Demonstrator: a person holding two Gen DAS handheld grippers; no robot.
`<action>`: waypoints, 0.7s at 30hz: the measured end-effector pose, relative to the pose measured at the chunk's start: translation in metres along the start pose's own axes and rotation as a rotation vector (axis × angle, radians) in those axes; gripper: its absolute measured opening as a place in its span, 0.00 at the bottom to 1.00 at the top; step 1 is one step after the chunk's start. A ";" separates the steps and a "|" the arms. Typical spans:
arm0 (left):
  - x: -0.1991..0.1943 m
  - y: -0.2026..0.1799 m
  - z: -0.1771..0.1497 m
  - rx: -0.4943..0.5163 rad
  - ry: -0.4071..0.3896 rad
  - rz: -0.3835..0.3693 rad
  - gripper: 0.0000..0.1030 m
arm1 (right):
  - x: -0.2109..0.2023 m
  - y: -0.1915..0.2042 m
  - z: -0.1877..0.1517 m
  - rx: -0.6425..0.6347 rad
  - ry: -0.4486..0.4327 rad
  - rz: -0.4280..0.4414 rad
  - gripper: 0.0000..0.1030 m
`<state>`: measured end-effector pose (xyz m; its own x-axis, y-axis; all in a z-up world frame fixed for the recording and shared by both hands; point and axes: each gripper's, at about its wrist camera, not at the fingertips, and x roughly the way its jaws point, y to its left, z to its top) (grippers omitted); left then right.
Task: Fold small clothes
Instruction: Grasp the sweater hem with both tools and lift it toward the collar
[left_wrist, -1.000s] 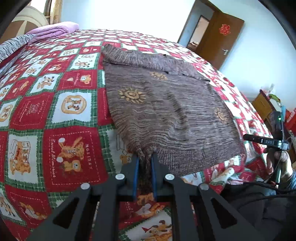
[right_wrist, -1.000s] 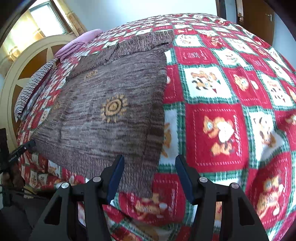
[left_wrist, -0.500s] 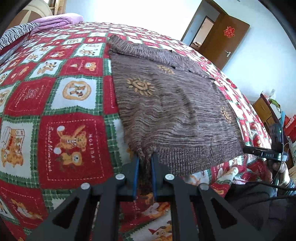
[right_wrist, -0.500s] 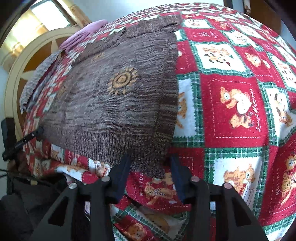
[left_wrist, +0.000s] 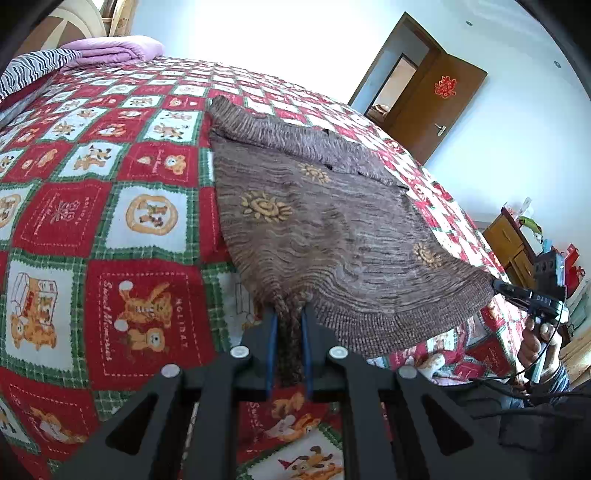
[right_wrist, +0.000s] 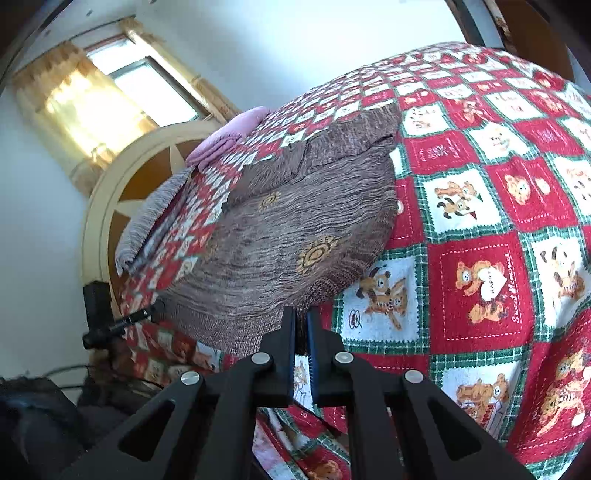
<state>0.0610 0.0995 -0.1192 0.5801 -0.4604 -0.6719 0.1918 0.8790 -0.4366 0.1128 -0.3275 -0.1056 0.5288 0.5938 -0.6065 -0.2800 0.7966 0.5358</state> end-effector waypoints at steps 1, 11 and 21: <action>0.000 0.000 0.002 -0.002 -0.001 -0.004 0.11 | 0.002 -0.002 0.001 0.014 -0.001 0.004 0.05; -0.004 0.006 0.043 -0.043 -0.060 -0.030 0.11 | -0.014 0.005 0.040 0.029 -0.116 0.045 0.05; 0.007 0.005 0.095 -0.036 -0.136 -0.006 0.11 | -0.008 0.016 0.103 -0.005 -0.217 0.041 0.05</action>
<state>0.1407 0.1126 -0.0692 0.6813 -0.4424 -0.5832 0.1683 0.8701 -0.4633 0.1865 -0.3308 -0.0320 0.6769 0.5879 -0.4430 -0.3089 0.7731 0.5539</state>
